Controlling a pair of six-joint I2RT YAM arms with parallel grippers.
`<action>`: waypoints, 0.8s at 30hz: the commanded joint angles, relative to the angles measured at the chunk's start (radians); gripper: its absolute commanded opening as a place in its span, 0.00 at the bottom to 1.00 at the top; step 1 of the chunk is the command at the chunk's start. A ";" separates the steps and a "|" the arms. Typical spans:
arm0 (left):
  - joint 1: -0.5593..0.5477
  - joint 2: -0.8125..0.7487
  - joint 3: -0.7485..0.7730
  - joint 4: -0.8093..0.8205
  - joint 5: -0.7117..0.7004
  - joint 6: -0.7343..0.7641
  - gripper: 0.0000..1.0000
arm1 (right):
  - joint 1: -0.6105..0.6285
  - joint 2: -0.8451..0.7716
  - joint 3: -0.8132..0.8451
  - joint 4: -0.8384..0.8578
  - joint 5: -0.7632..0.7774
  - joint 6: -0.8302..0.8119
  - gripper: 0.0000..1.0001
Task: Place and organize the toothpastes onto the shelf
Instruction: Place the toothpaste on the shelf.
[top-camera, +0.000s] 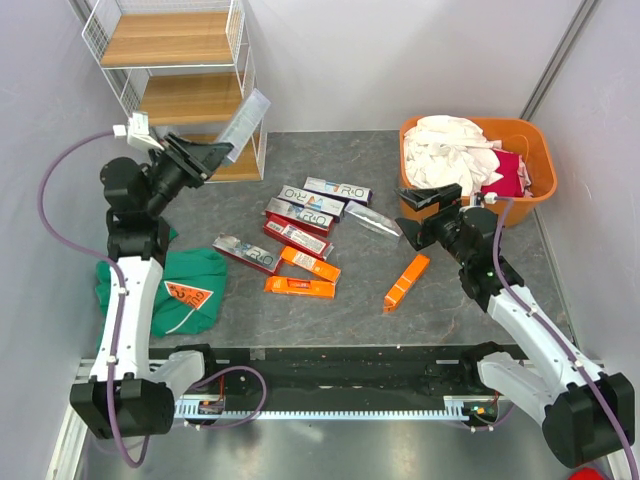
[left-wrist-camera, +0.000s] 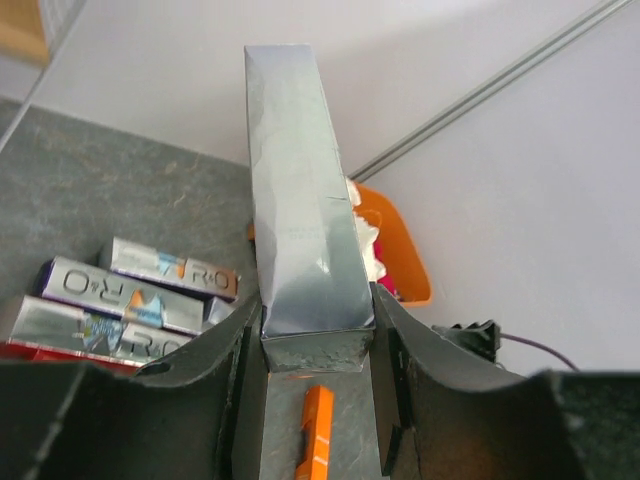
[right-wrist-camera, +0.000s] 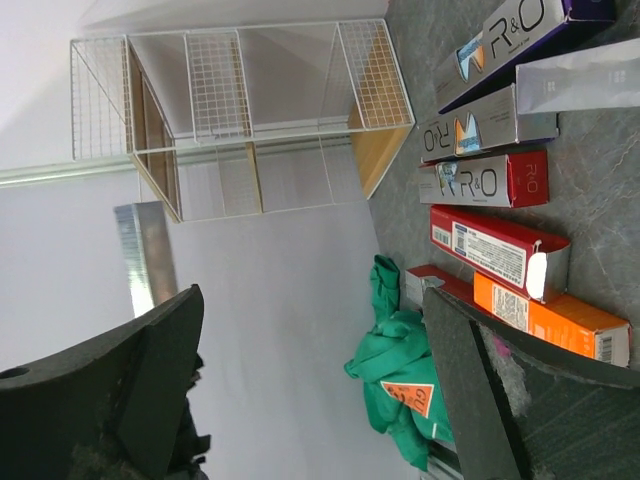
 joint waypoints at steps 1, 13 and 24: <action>0.045 0.034 0.137 0.135 0.131 -0.080 0.02 | -0.010 0.014 0.031 0.023 -0.057 -0.065 0.98; 0.108 0.222 0.410 0.212 0.090 -0.236 0.02 | -0.016 0.050 0.043 0.020 -0.115 -0.142 0.98; 0.151 0.435 0.734 0.063 -0.066 -0.290 0.02 | -0.019 0.034 0.088 -0.141 -0.144 -0.369 0.98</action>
